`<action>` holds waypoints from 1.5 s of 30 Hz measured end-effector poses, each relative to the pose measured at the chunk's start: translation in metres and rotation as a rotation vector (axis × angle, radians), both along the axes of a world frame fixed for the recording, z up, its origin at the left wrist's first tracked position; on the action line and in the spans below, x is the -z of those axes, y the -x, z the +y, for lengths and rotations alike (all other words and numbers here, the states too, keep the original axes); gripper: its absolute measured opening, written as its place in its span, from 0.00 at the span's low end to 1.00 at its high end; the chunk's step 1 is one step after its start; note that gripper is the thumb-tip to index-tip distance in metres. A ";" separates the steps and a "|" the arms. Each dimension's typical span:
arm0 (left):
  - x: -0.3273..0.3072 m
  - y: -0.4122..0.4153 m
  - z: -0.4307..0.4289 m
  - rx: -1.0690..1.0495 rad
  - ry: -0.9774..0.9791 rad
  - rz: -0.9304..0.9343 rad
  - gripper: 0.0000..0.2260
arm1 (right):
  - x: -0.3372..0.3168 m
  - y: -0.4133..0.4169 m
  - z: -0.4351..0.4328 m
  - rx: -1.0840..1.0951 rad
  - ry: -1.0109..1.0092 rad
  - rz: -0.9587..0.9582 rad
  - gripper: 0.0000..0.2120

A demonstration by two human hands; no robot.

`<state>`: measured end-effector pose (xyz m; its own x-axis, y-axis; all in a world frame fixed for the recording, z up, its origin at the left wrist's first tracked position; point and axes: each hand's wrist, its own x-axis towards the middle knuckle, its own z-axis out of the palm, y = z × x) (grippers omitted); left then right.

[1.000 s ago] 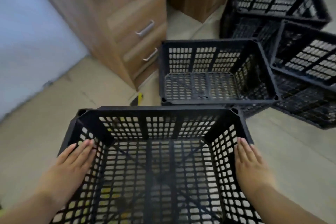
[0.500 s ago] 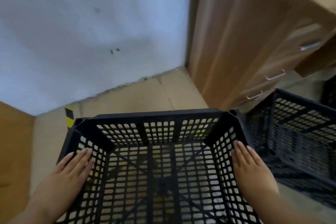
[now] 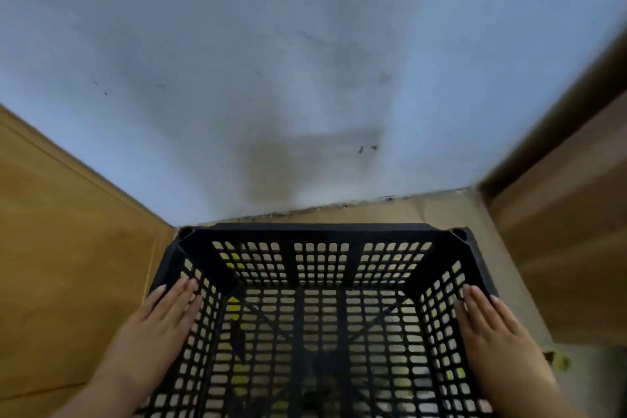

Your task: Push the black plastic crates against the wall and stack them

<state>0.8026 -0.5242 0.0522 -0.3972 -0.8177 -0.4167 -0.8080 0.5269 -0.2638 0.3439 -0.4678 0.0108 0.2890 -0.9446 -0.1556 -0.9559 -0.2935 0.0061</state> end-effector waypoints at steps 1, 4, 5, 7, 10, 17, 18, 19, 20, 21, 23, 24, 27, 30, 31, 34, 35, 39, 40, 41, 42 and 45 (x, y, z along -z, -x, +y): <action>0.009 -0.015 -0.012 0.017 0.027 -0.003 0.25 | 0.009 -0.007 -0.017 0.013 -0.005 -0.011 0.31; 0.030 -0.048 -0.046 -0.050 -0.115 -0.152 0.26 | 0.038 -0.036 -0.071 -0.020 0.068 -0.084 0.26; 0.037 -0.055 -0.057 -0.082 -0.169 -0.151 0.27 | 0.053 -0.045 -0.088 -0.057 0.131 -0.103 0.25; 0.061 -0.077 -0.078 -0.143 -0.073 -0.110 0.30 | 0.075 -0.065 -0.120 -0.102 0.176 -0.112 0.25; 0.087 -0.094 -0.107 -0.259 -0.129 -0.289 0.30 | 0.103 -0.094 -0.160 -0.130 0.206 -0.079 0.27; 0.156 -0.147 -0.162 -0.325 -0.116 -0.339 0.39 | 0.164 -0.148 -0.220 -0.111 0.133 0.095 0.29; 0.162 -0.153 -0.166 -0.314 -0.105 -0.329 0.41 | 0.170 -0.154 -0.224 -0.101 0.146 0.096 0.29; 0.167 -0.158 -0.169 -0.290 -0.105 -0.329 0.42 | 0.175 -0.158 -0.227 -0.097 0.143 0.093 0.29; 0.172 -0.162 -0.173 -0.271 -0.104 -0.331 0.41 | 0.180 -0.161 -0.229 -0.090 0.132 0.085 0.29; 0.176 -0.165 -0.176 -0.272 -0.106 -0.330 0.39 | 0.183 -0.165 -0.231 -0.082 0.126 0.083 0.29; 0.182 -0.171 -0.181 -0.285 -0.104 -0.353 0.37 | 0.186 -0.170 -0.234 -0.070 0.128 0.090 0.28; 0.187 -0.175 -0.183 -0.299 -0.096 -0.346 0.37 | 0.188 -0.173 -0.235 -0.060 0.129 0.093 0.27; 0.195 -0.179 -0.189 -0.315 -0.063 -0.315 0.37 | 0.189 -0.178 -0.237 -0.011 0.085 0.091 0.28; 0.195 -0.179 -0.192 -0.329 -0.012 -0.284 0.38 | 0.189 -0.184 -0.240 0.012 0.054 0.097 0.29; 0.194 -0.178 -0.192 -0.339 0.000 -0.289 0.37 | 0.188 -0.187 -0.240 0.023 0.052 0.091 0.28; 0.190 -0.172 -0.191 -0.308 0.026 -0.213 0.35 | 0.175 -0.194 -0.233 0.096 0.092 0.043 0.28; 0.183 -0.165 -0.193 -0.284 0.049 -0.139 0.35 | 0.167 -0.196 -0.227 0.127 0.101 0.028 0.29; 0.143 -0.118 -0.202 -0.147 0.036 0.038 0.37 | 0.123 -0.191 -0.191 0.324 0.041 0.034 0.30; 0.134 -0.102 -0.202 -0.082 0.062 0.093 0.35 | 0.111 -0.186 -0.179 0.388 0.021 0.030 0.30; 0.124 -0.083 -0.202 -0.042 0.063 0.149 0.31 | 0.099 -0.179 -0.167 0.451 0.019 0.032 0.29; 0.114 -0.065 -0.201 -0.028 0.040 0.189 0.30 | 0.089 -0.170 -0.153 0.513 0.014 0.030 0.29; 0.093 -0.008 -0.196 0.118 0.047 0.350 0.31 | 0.047 -0.139 -0.111 0.653 0.007 0.029 0.32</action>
